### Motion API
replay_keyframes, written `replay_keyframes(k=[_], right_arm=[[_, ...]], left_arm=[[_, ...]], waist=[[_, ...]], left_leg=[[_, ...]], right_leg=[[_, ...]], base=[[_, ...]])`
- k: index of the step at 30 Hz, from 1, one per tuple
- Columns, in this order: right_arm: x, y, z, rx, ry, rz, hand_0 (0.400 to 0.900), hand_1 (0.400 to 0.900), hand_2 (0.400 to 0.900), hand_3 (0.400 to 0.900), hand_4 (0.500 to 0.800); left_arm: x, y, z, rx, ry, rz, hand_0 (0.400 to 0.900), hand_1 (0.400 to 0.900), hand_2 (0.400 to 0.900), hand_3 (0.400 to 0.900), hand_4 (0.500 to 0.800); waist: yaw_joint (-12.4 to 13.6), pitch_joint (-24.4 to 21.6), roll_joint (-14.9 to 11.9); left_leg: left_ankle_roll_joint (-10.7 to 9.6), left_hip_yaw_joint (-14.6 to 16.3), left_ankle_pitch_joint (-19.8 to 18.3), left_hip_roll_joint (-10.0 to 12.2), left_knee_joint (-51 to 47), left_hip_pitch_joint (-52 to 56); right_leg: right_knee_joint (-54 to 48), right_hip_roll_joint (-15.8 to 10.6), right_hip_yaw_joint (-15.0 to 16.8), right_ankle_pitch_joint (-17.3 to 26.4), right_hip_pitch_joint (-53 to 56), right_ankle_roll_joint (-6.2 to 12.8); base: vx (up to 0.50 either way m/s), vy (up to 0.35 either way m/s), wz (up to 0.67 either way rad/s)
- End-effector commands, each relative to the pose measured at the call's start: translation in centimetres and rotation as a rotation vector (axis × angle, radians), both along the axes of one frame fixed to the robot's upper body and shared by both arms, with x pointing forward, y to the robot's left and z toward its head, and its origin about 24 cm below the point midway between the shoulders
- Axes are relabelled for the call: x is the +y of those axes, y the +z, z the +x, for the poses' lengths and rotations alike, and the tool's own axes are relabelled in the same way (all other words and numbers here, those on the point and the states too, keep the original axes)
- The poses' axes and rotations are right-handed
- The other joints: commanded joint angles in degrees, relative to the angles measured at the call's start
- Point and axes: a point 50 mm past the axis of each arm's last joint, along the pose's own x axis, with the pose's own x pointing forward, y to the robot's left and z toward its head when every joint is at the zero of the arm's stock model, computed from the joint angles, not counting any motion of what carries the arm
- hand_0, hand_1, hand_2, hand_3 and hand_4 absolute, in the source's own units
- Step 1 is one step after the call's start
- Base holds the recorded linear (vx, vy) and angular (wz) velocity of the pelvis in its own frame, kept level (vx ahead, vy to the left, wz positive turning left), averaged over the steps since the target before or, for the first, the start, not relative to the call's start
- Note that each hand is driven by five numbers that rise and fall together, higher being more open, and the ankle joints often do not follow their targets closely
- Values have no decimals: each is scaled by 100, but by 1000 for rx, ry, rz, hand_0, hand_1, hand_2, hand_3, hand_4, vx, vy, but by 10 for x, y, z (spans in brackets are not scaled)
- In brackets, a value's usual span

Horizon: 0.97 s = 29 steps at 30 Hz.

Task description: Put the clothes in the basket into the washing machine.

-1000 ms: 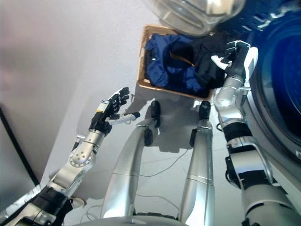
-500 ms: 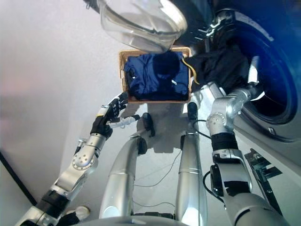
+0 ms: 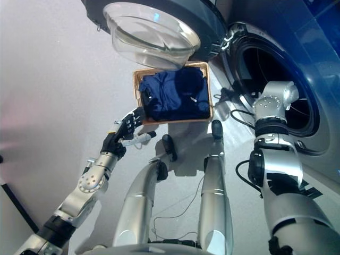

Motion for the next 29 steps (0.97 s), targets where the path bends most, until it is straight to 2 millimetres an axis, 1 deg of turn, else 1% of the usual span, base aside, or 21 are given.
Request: replay_keyframes(k=[1,3,5,7,9,10,12,13,14,15,17,19,20,21,23,24,25,26,27,28,29], right_arm=[[-13,30,-9,-68,-45,-222,900,900,900,900,800],[-10,17,-7,-33,-38,-211,900,900,900,900,800],[-5,4,-7,0,-23,-241,900,900,900,900,800],[5,-18,-8,38,8,-266,900,900,900,900,800],[16,-44,-14,114,51,-360,900,900,900,900,800],[20,-62,-21,153,70,-398,900,900,900,900,800],[23,-87,-33,272,100,-535,900,900,900,900,800],[24,-104,-41,355,119,-607,900,900,900,900,800],[24,-122,-50,522,117,-744,900,900,900,900,800],[23,-131,-57,564,104,-795,900,900,900,900,800],[17,-165,-72,772,120,-863,900,900,900,900,800],[16,-189,-84,850,163,-841,900,900,900,900,800],[17,-206,-91,925,199,-838,900,900,900,900,800],[20,-218,-95,954,246,-826,900,900,900,900,800],[32,-253,-107,1054,419,-828,900,900,900,900,800],[35,-271,-116,1137,499,-847,900,900,900,900,800],[42,-294,-127,1240,632,-882,900,900,900,900,800],[44,-303,-134,1288,680,-886,900,900,900,900,800],[45,-339,-169,1494,900,-856,900,900,900,900,800],[45,-339,-168,1492,900,-857,900,900,900,900,800],[35,-353,-194,1666,933,-819,900,900,900,900,800]], left_arm=[[-2,-11,-21,28,-24,-33,900,900,900,900,800],[-3,-12,-20,30,-18,-42,900,900,900,900,800],[-3,-14,-21,40,-15,-38,900,900,900,900,800],[0,-17,-21,47,-2,-29,900,900,900,900,800],[4,-21,-21,61,24,-16,900,900,900,900,800],[7,-22,-23,60,36,-9,900,900,900,900,800],[13,-26,-25,75,60,-1,900,900,900,900,800],[17,-30,-27,89,74,13,900,900,900,900,800],[20,-33,-28,95,90,28,900,900,900,900,800],[22,-35,-30,97,98,37,900,900,900,900,800],[26,-43,-32,121,124,56,900,900,900,900,800],[29,-46,-33,129,135,60,900,900,900,900,800],[30,-50,-34,145,143,61,900,900,900,900,800],[31,-52,-35,156,147,64,900,900,900,900,800],[31,-63,-36,202,155,59,900,900,900,900,800],[29,-67,-36,215,145,63,900,900,900,900,800],[27,-70,-35,226,132,56,900,900,900,900,800],[26,-71,-35,234,127,55,900,900,900,900,800],[18,-80,-32,267,93,34,900,900,900,900,800],[19,-80,-32,266,93,34,900,900,900,900,800],[18,-79,-31,272,73,10,900,900,900,900,800]], waist=[[95,-993,157],[100,-1037,152],[83,-1046,156],[53,-1061,125],[-2,-1066,69],[-33,-1048,24],[-77,-1006,-48],[-97,-998,-81],[-97,-1005,-104],[-101,-1007,-119],[-88,-1049,-177],[-70,-1117,-240],[-49,-1124,-272],[-36,-1146,-300],[-1,-1149,-341],[31,-1179,-352],[79,-1210,-352],[106,-1243,-355],[220,-1331,-316],[213,-1333,-323],[285,-1466,-293]], left_leg=[[-297,-539,-410,-76,-231,187],[-301,-578,-368,-103,-265,217],[-303,-618,-370,-112,-288,287],[-297,-649,-354,-131,-333,382],[-300,-676,-339,-116,-357,504],[-292,-687,-342,-118,-347,563],[-276,-706,-333,-112,-353,657],[-271,-731,-316,-120,-396,747],[-270,-762,-281,-143,-493,879],[-265,-790,-261,-148,-571,987],[-268,-848,-197,-155,-789,1295],[-262,-896,-143,-155,-986,1587],[-268,-905,-128,-140,-1074,1755],[-269,-932,-101,-137,-1136,1865],[-290,-947,-47,-129,-1334,2164],[-299,-996,-5,-131,-1436,2284],[-313,-1018,51,-126,-1594,2442],[-317,-1044,85,-130,-1685,2542],[-350,-1115,192,-113,-2009,2859],[-350,-1117,228,-124,-2037,2854],[-355,-1164,289,-128,-2221,2997]], right_leg=[[-479,168,-462,243,202,-164],[-478,146,-482,245,257,-173],[-479,148,-508,216,359,-183],[-490,147,-542,208,465,-191],[-502,135,-556,203,602,-195],[-510,140,-558,194,689,-196],[-495,131,-571,184,805,-198],[-504,124,-599,174,903,-196],[-560,115,-632,170,1057,-192],[-613,99,-665,165,1185,-189],[-799,77,-762,183,1538,-176],[-960,68,-821,196,1842,-164],[-1026,74,-844,195,2024,-159],[-1067,67,-860,200,2142,-153],[-1181,65,-922,203,2435,-144],[-1242,59,-955,199,2565,-140],[-1318,59,-1004,198,2717,-137],[-1375,54,-1035,205,2812,-132],[-1563,75,-1152,196,3112,-135],[-1578,65,-1154,216,3103,-135],[-1703,72,-1248,220,3248,-135]], base=[[27,-34,13],[21,-29,17],[23,-11,12],[38,-15,6],[48,-20,1],[38,-26,-3],[11,-16,3],[43,-33,9],[71,-41,11],[91,-43,10],[118,-50,8],[119,-42,3],[95,-37,1],[86,-35,3],[74,-33,9],[66,-25,12],[68,-35,16],[97,-44,25],[72,-39,21],[105,-50,34],[46,-26,19]])
